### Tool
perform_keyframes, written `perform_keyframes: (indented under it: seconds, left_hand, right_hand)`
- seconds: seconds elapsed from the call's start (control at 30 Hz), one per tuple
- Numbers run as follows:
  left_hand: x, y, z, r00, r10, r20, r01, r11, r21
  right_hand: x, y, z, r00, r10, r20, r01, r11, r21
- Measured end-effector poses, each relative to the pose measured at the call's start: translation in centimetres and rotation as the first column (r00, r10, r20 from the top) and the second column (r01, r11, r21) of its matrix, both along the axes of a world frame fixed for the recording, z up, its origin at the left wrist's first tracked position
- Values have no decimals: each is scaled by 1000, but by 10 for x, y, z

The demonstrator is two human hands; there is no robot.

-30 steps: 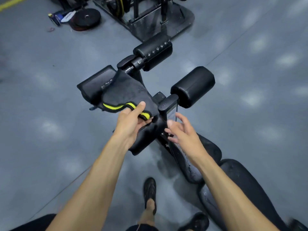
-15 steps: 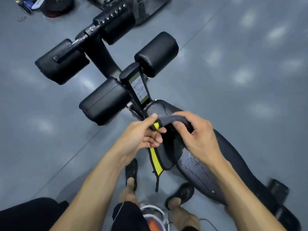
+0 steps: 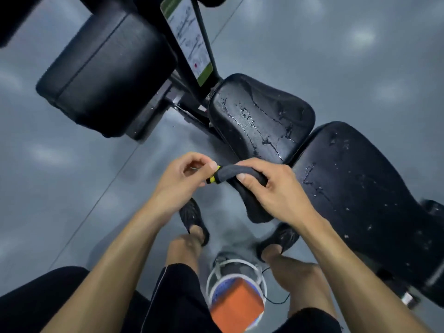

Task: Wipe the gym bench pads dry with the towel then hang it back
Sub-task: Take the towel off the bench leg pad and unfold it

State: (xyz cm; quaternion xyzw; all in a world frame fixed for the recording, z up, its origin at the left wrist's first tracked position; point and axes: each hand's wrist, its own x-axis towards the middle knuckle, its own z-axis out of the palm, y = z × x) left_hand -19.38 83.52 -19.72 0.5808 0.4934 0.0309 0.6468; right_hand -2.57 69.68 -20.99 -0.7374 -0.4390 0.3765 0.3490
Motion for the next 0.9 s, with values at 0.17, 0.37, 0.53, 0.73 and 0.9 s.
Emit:
perform_keyframes:
  seconds: [0.17,0.37,0.53,0.73,0.9]
  left_hand:
    - [-25,5,-77,999,-15,41,14,1000,26]
    - [-36,19,-171,987,-161,13,159,984,82]
    - [-35,45,-244,969,-245,-42,248,964,96]
    - [-24,73,-307,915,-400,-62,405,902,149]
    - [-21,85,-329,870,-469,-153,493,841,223]
  right_hand:
    - [-23,9,-82,997,53,-52,-54,998,-16]
    - [-51,14,-187,1000,10,3,-10,1000,-6]
    - [-59,23,-263,997,-59,51,58,998,31]
    - [-63,37,-330,987,-143,77,133,984,120]
    - [-81,38,-359,981,-180,68,165,969,186]
